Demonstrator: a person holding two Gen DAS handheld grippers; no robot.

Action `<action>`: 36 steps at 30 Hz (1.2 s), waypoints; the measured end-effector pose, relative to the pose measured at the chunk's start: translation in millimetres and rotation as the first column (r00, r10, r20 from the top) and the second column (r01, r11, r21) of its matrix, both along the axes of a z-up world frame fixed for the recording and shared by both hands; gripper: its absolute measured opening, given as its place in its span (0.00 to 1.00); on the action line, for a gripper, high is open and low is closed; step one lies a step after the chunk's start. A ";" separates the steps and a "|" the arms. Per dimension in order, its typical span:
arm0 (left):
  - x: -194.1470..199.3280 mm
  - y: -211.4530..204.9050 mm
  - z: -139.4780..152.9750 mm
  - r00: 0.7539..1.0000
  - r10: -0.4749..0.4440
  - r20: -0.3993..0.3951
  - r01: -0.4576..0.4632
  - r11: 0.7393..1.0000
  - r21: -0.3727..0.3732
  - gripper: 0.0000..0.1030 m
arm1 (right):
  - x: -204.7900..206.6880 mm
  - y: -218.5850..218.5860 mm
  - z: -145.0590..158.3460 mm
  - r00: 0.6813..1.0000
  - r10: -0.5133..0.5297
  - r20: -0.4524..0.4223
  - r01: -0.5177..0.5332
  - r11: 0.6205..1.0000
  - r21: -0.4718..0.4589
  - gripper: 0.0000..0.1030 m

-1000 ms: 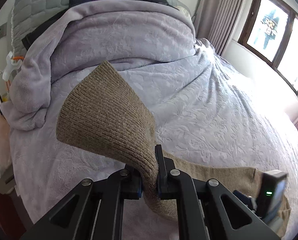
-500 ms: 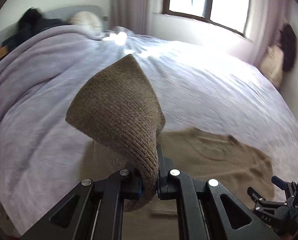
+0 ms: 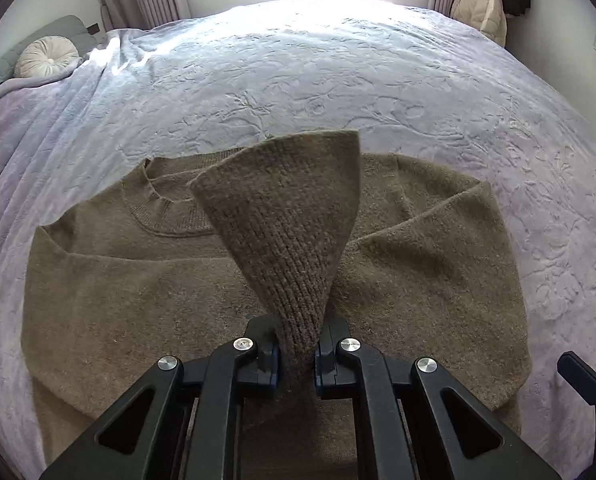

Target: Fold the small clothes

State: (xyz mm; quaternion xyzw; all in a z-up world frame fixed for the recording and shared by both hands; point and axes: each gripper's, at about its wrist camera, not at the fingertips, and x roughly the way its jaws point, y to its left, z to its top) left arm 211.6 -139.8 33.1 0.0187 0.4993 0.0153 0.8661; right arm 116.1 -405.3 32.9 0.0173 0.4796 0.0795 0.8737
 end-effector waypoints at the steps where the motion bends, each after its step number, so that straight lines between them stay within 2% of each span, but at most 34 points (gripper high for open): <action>1: -0.5 -1.6 2.2 1.000 -0.011 -0.007 0.011 1.000 0.004 0.12 | -0.2 -3.2 -0.8 1.000 -0.005 -0.005 0.005 1.000 0.028 0.94; 2: -1.8 -0.9 4.4 0.999 -0.029 -0.018 0.029 1.000 -0.008 0.30 | -0.2 -7.7 -1.0 1.000 -0.010 -0.009 0.010 0.998 0.056 0.94; 3: -4.4 0.3 9.7 0.997 -0.068 -0.029 0.067 0.997 -0.043 0.71 | -2.3 -9.7 -0.7 1.000 -0.013 -0.008 0.014 0.997 0.080 0.94; 4: -7.0 3.8 15.8 0.996 -0.083 -0.013 0.083 0.995 -0.050 0.89 | -3.2 -13.1 -0.1 1.000 -0.016 -0.008 0.016 0.994 0.112 0.94; 5: -14.0 3.7 24.6 0.995 -0.087 0.039 0.088 0.995 -0.037 1.00 | -4.3 -15.2 0.9 1.000 -0.017 -0.008 0.018 0.991 0.134 0.94; 6: -23.0 6.5 37.2 0.990 -0.093 0.101 0.095 0.995 -0.011 1.00 | -5.0 -16.4 1.6 1.000 -0.020 -0.007 0.021 0.989 0.146 0.94; 9: -33.8 19.3 58.6 0.982 -0.160 0.101 0.167 0.984 -0.063 1.00 | -4.8 -14.0 4.2 1.000 -0.018 -0.004 0.018 0.987 0.162 0.94; 12: -49.6 56.4 76.3 0.983 -0.116 0.146 0.130 0.987 -0.091 1.00 | -5.3 -1.7 10.4 1.000 0.029 0.012 -0.030 0.986 0.165 0.94; 14: -52.5 92.2 75.6 0.987 -0.049 0.150 0.064 0.993 -0.095 1.00 | -1.6 9.1 15.6 0.998 0.065 0.028 -0.069 0.981 0.184 0.94; 16: -53.9 135.5 62.4 0.990 0.069 0.125 -0.060 0.995 -0.078 1.00 | 8.8 14.5 15.8 0.998 0.070 0.003 -0.068 0.970 0.234 0.94; 18: -55.4 180.4 43.8 0.981 0.184 0.063 -0.178 0.980 -0.087 1.00 | 19.9 19.6 11.1 0.996 0.081 -0.039 -0.066 0.951 0.302 0.93; 20: -59.7 213.2 26.7 0.969 0.247 0.021 -0.243 0.963 -0.116 1.00 | 28.1 28.0 4.2 0.993 0.094 -0.076 -0.062 0.935 0.350 0.89; 23: -67.3 251.4 4.7 0.947 0.319 -0.017 -0.319 0.938 -0.134 1.00 | 37.2 42.0 -9.4 0.986 0.106 -0.126 -0.050 0.922 0.384 0.77; 26: -67.1 271.8 -16.2 0.933 0.356 -0.062 -0.361 0.919 -0.156 1.00 | 50.6 49.7 -18.3 0.989 0.038 -0.141 0.019 0.924 0.382 0.66; 27: -65.7 274.1 -21.7 0.932 0.355 -0.078 -0.363 0.917 -0.162 1.00 | 56.9 50.6 -21.3 0.989 0.019 -0.145 0.038 0.923 0.384 0.56; 28: -65.6 276.1 -29.9 0.931 0.350 -0.102 -0.363 0.917 -0.164 1.00 | 63.1 52.5 -23.9 0.988 0.008 -0.153 0.052 0.922 0.383 0.32; 29: -64.8 278.0 -34.7 0.929 0.350 -0.117 -0.366 0.916 -0.163 1.00 | 69.7 55.4 -27.9 0.985 -0.003 -0.173 0.067 0.930 0.362 0.16; 30: -65.0 279.4 -34.3 0.929 0.353 -0.115 -0.369 0.913 -0.174 1.00 | 72.8 56.7 -29.8 0.981 -0.017 -0.193 0.083 0.936 0.341 0.09; 32: -72.7 286.6 -22.8 0.926 0.370 -0.078 -0.378 0.902 -0.209 1.00 | 68.4 50.5 -19.7 0.985 -0.044 -0.166 0.103 0.925 0.365 0.09; 34: -76.8 291.5 -12.0 0.924 0.381 -0.039 -0.380 0.896 -0.232 1.00 | 53.5 43.4 1.0 0.996 -0.072 -0.052 0.085 0.937 0.338 0.09; 35: -75.3 291.3 -11.0 0.923 0.383 -0.037 -0.381 0.897 -0.224 1.00 | 46.7 39.8 6.9 0.996 -0.091 -0.010 0.089 0.946 0.311 0.09; 36: -70.3 288.4 -14.5 0.926 0.375 -0.052 -0.377 0.903 -0.205 1.00 | 44.9 36.3 6.1 0.995 -0.103 -0.005 0.100 0.949 0.298 0.09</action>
